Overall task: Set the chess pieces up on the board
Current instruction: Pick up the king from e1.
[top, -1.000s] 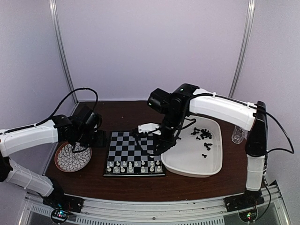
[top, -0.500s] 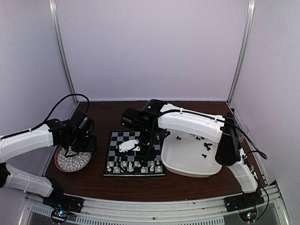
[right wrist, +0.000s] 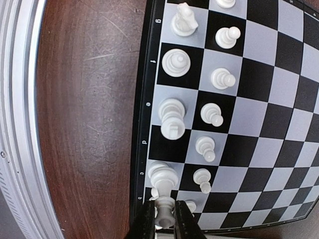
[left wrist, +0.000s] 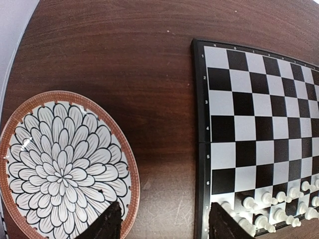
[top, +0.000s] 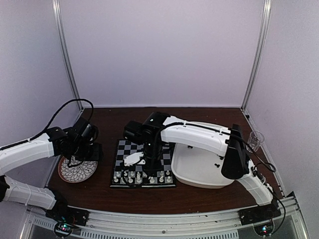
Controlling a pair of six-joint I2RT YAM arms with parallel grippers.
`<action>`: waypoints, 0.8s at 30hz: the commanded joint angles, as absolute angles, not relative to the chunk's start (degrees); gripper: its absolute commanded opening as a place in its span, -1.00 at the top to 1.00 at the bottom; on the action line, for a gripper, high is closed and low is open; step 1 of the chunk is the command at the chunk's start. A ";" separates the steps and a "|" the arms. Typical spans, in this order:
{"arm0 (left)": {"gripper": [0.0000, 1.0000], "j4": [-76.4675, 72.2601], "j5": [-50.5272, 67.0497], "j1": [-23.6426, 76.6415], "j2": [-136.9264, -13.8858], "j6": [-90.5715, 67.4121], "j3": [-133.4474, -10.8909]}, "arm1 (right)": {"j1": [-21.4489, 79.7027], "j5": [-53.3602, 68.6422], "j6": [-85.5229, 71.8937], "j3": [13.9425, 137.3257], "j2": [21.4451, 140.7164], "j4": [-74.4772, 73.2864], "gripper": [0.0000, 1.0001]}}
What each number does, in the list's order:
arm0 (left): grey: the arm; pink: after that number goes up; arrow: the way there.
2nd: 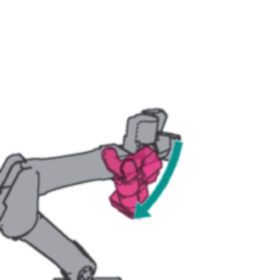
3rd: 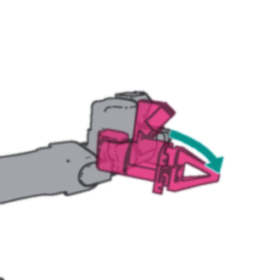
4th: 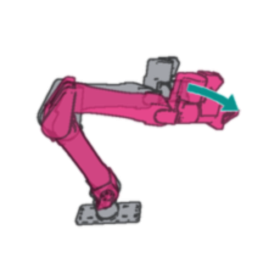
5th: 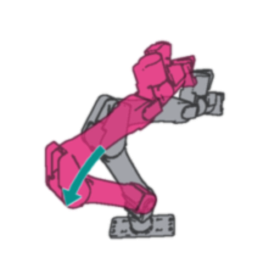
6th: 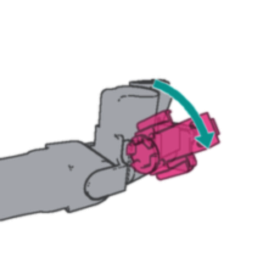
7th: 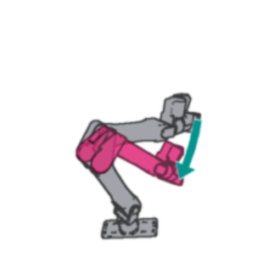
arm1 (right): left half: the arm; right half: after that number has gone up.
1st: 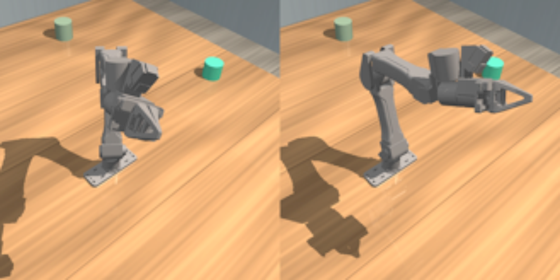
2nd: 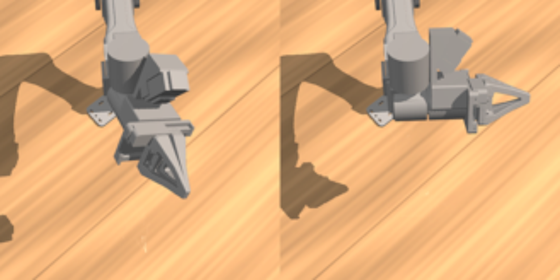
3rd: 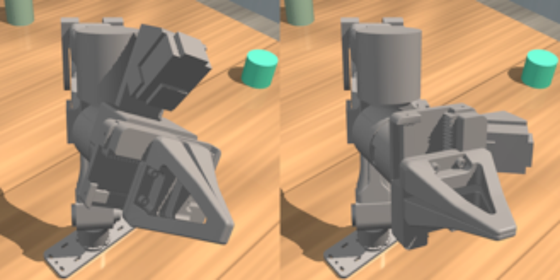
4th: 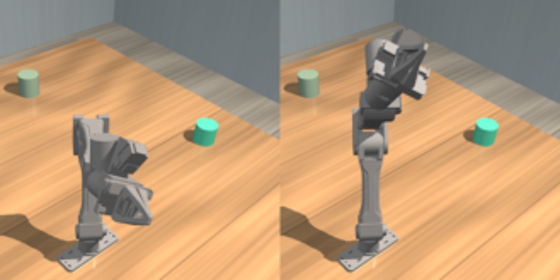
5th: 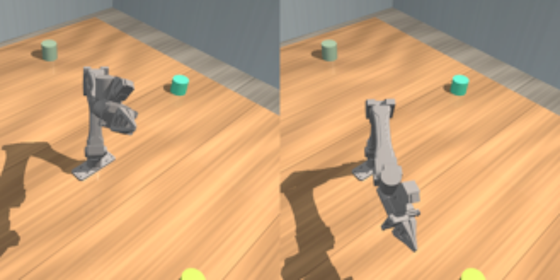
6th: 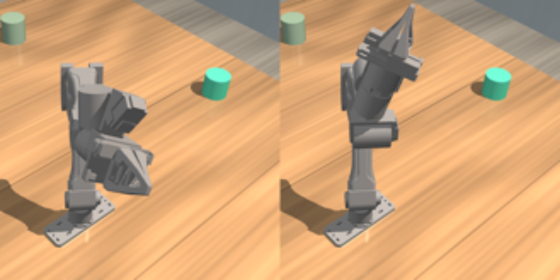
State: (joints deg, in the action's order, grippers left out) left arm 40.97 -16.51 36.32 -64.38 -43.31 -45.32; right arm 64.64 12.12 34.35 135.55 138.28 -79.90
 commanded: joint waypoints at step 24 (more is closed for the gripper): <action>-0.20 37.61 -15.03 35.95 -63.62 -42.36 -43.31 | 65.57 9.86 33.24 139.60 144.52 -79.31 0.63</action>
State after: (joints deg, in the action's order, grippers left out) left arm 39.88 -15.35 36.32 -64.25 -43.11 -44.12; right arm 65.25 11.42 34.09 137.67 143.50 -79.68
